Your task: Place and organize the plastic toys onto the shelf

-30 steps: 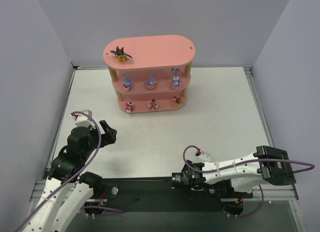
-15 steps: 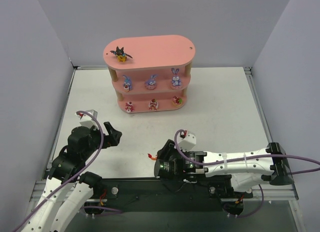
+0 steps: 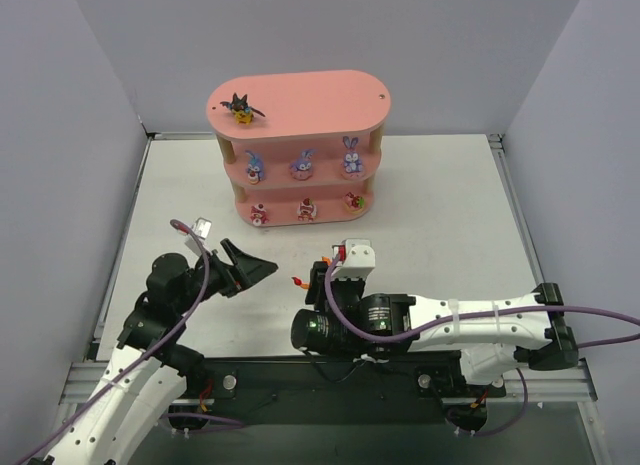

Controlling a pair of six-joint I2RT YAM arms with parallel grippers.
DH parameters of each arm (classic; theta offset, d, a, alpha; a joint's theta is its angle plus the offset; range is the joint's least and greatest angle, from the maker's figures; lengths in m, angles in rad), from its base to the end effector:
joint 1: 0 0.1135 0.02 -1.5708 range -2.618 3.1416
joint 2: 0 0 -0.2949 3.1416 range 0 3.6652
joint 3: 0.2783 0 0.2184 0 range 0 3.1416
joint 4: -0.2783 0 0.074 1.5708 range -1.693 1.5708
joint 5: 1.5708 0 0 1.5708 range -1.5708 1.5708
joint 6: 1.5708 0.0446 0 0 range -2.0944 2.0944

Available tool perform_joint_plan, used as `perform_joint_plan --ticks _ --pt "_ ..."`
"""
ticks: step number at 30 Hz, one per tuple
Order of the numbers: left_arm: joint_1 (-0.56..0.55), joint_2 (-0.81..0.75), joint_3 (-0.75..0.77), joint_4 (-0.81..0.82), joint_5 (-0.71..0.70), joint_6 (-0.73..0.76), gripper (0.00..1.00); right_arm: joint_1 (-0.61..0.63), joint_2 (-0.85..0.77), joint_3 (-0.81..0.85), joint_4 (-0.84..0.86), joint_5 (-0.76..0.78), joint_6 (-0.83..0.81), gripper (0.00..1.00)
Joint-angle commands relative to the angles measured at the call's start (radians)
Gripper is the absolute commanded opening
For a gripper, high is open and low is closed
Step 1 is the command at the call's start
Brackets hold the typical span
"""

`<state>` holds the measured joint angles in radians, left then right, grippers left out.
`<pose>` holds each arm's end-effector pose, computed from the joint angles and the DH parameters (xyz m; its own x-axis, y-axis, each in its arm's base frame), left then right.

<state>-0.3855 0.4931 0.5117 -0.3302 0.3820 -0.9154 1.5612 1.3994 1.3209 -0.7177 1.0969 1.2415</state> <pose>0.0669 -0.0451 0.2816 -0.7104 -0.5056 -0.4895 0.1878 0.5341 -0.8243 0.0421 0.2494 0.3800 -0.4284 0.3619 -0.8280 -0.1391 0.8789 0.4562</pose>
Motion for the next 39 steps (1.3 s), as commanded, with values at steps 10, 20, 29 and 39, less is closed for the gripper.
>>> perform_joint_plan --ticks 10,20,29,39 --pt "-0.021 0.005 0.051 0.201 0.087 -0.367 0.94 0.019 0.122 0.149 -0.019 0.218 -0.111 0.00" --pt "-0.079 0.018 0.036 0.214 0.058 -0.404 0.79 0.020 0.208 0.244 0.000 0.230 -0.162 0.00" --pt "-0.124 0.041 -0.002 0.235 0.018 -0.433 0.51 0.020 0.239 0.265 0.021 0.233 -0.157 0.00" --pt "-0.135 0.084 -0.022 0.315 0.028 -0.444 0.00 0.022 0.251 0.290 0.032 0.167 -0.231 0.14"
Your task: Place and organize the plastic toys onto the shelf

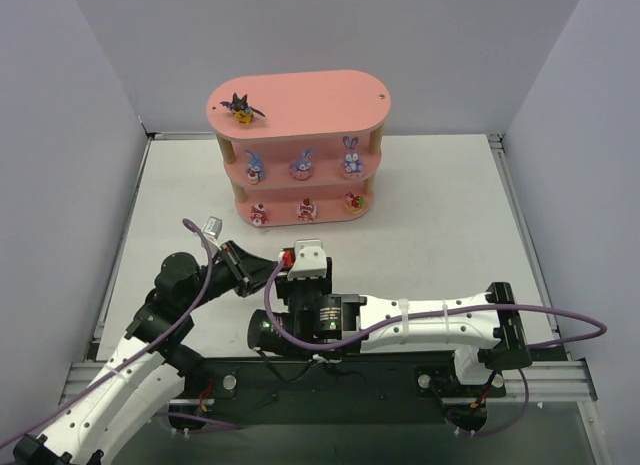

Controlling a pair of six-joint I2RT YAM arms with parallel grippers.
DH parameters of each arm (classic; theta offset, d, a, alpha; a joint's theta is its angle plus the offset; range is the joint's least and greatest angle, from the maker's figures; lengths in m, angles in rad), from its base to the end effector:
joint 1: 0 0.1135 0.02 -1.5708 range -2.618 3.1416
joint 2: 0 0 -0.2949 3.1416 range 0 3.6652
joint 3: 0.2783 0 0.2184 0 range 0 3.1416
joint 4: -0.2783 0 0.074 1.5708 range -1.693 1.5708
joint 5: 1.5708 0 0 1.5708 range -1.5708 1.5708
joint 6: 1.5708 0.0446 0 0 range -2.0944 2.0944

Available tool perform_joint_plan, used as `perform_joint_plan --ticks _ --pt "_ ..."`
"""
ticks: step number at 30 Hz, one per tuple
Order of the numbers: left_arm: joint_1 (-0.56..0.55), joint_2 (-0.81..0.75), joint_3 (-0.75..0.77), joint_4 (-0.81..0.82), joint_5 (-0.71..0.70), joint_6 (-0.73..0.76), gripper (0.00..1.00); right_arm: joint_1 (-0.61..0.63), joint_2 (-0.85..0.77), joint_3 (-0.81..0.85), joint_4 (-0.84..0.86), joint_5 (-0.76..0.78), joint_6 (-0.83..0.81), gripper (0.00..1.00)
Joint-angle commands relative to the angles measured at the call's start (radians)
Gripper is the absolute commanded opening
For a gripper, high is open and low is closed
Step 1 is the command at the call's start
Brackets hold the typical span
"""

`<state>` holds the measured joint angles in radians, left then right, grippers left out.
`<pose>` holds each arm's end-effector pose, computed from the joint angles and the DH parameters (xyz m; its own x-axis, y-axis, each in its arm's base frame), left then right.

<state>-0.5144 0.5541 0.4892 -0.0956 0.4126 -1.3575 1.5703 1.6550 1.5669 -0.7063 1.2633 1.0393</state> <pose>0.0748 -0.0628 0.2966 -0.8068 -0.5725 -0.1463 0.0324 0.2044 -0.9783 0.0427 0.3206 0.3862 -0.2608 0.2143 -0.9413 -0.1529 0.9536 0.2594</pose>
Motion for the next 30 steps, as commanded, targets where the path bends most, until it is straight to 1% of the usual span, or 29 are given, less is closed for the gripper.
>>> perform_joint_plan --ticks 1,2,3,4,5,7,8,10,11,12,13,14,15,16,17,19,20,23,26,30 --pt "-0.007 0.026 0.002 0.080 0.000 0.001 0.00 0.014 -0.014 0.038 0.022 -0.011 -0.048 0.25" --pt "-0.006 0.030 0.003 0.080 0.000 0.003 0.00 0.017 -0.036 0.024 0.027 -0.036 -0.065 0.38" --pt "-0.006 0.032 0.008 0.080 0.002 0.004 0.00 0.019 -0.049 0.016 0.040 -0.048 -0.082 0.44" --pt "-0.006 0.036 0.011 0.080 0.003 0.011 0.00 0.020 -0.063 0.006 0.056 -0.067 -0.137 0.51" --pt "-0.006 0.040 0.014 0.080 0.008 0.012 0.00 0.020 -0.092 -0.013 0.068 -0.085 -0.156 0.64" --pt "-0.006 0.049 0.023 0.123 0.012 0.017 0.00 0.020 -0.122 -0.030 0.105 -0.149 -0.220 0.74" --pt "-0.006 0.052 0.026 0.123 0.020 0.017 0.00 0.022 -0.156 -0.037 0.117 -0.172 -0.240 0.82" --pt "-0.006 0.061 0.040 0.126 0.028 0.024 0.00 0.023 -0.198 -0.073 0.165 -0.234 -0.280 0.87" --pt "-0.006 0.063 0.043 0.126 0.032 0.026 0.00 0.020 -0.243 -0.088 0.178 -0.251 -0.300 0.90" --pt "-0.006 0.063 0.046 0.126 0.034 0.026 0.00 0.020 -0.268 -0.123 0.214 -0.272 -0.309 0.91" --pt "-0.006 0.060 0.045 0.129 0.037 0.023 0.00 0.022 -0.296 -0.151 0.241 -0.332 -0.323 0.92" --pt "-0.006 0.055 0.040 0.144 0.046 0.021 0.00 0.020 -0.358 -0.177 0.275 -0.359 -0.364 0.92" --pt "-0.006 0.053 0.035 0.186 0.069 0.015 0.00 0.020 -0.394 -0.245 0.353 -0.393 -0.383 0.92" --pt "-0.006 0.046 0.029 0.204 0.078 0.014 0.00 0.020 -0.429 -0.284 0.404 -0.468 -0.418 0.93" --pt "-0.006 0.044 0.031 0.244 0.093 0.014 0.00 0.020 -0.501 -0.321 0.510 -0.508 -0.445 0.93" --pt "-0.006 0.037 0.032 0.273 0.130 0.023 0.00 0.017 -0.593 -0.410 0.588 -0.595 -0.499 0.93" --pt "-0.006 0.032 0.031 0.334 0.146 0.021 0.00 0.017 -0.613 -0.424 0.632 -0.617 -0.513 0.92" --pt "-0.006 0.015 0.040 0.410 0.205 0.024 0.00 0.020 -0.636 -0.415 0.648 -0.657 -0.538 0.91" --pt "-0.006 -0.005 0.057 0.410 0.238 0.069 0.00 0.020 -0.633 -0.406 0.700 -0.694 -0.564 0.89" --pt "-0.006 -0.029 0.043 0.445 0.258 0.058 0.00 0.019 -0.606 -0.366 0.726 -0.709 -0.591 0.86"
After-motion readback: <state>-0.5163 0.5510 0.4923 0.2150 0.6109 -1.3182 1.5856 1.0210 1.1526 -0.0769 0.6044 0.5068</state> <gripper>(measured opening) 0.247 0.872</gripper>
